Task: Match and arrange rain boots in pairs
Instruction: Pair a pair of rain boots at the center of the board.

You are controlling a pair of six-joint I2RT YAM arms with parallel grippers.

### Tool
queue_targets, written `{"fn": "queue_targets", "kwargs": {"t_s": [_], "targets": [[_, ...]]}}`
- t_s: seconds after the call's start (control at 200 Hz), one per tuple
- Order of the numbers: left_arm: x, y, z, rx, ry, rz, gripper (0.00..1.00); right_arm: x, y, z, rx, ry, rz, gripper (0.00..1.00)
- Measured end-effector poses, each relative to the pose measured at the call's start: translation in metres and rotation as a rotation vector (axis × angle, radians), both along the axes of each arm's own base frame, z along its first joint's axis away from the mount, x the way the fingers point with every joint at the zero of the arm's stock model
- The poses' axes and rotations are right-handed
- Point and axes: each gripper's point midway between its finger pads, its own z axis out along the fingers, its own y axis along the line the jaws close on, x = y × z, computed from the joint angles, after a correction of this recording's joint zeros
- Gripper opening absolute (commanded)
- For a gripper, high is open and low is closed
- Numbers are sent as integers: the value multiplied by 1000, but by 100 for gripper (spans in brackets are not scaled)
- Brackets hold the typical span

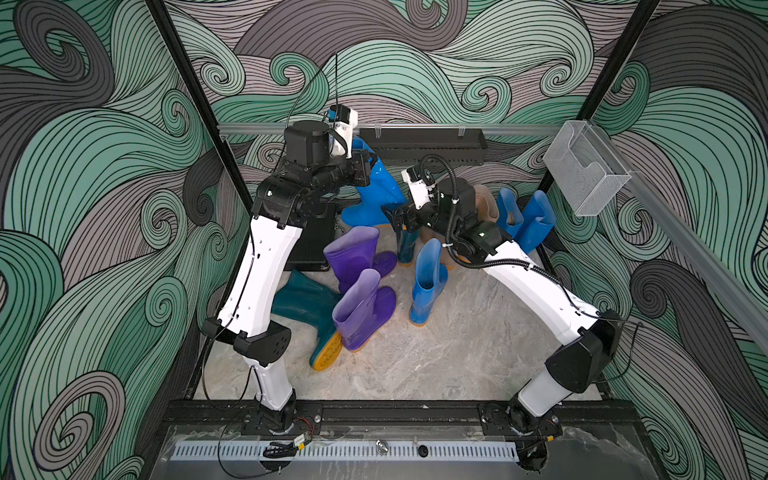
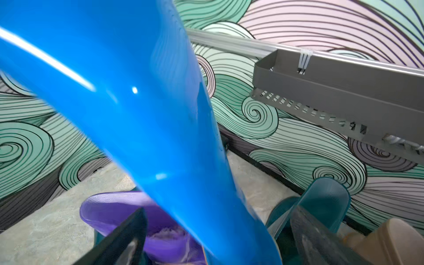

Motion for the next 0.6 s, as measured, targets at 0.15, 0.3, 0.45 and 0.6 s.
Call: {"fn": "queue_targets", "kwargs": {"t_s": [0.15, 0.3, 0.45, 0.6], "targets": [[-8, -14, -2, -2, 7, -49, 0, -4, 11, 8, 28, 0, 68, 71], [-16, -21, -3, -5, 20, -90, 0, -7, 20, 0, 44, 32, 145, 29], [-19, -25, -7, -1, 32, -106, 3, -8, 24, -3, 64, 55, 180, 0], [-22, -26, 1, -2, -4, -120, 81, -12, 18, -8, 97, 88, 148, 0]]}}
